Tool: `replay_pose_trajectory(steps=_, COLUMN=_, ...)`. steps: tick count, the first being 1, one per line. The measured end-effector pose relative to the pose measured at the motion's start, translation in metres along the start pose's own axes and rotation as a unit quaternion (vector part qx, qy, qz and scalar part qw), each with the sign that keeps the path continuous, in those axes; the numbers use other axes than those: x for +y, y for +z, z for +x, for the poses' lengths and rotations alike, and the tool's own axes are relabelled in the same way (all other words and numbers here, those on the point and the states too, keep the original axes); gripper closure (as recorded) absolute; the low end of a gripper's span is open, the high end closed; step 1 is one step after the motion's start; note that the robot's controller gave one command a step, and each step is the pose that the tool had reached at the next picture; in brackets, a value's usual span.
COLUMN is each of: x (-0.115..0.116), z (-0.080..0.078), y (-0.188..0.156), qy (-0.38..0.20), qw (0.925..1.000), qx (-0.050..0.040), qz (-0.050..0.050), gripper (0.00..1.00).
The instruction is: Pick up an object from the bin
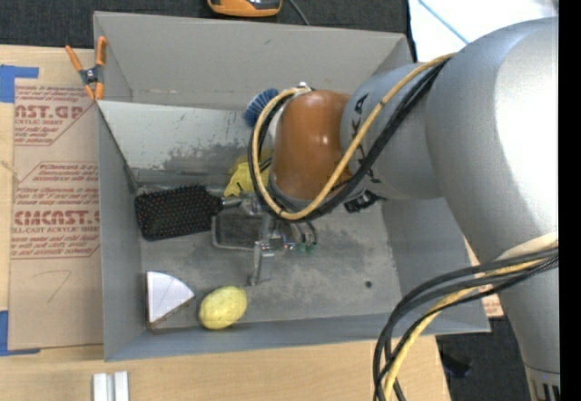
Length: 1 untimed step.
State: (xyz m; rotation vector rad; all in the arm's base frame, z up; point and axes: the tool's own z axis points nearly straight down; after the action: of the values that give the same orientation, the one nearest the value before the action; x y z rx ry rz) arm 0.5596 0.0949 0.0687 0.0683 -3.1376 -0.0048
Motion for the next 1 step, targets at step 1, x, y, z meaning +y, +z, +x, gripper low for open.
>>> replay_pose_trajectory(steps=1, x=0.0052, z=-0.0225, y=0.0014, qy=0.051, qw=0.9987, qx=0.0078, qz=0.001, gripper=0.0)
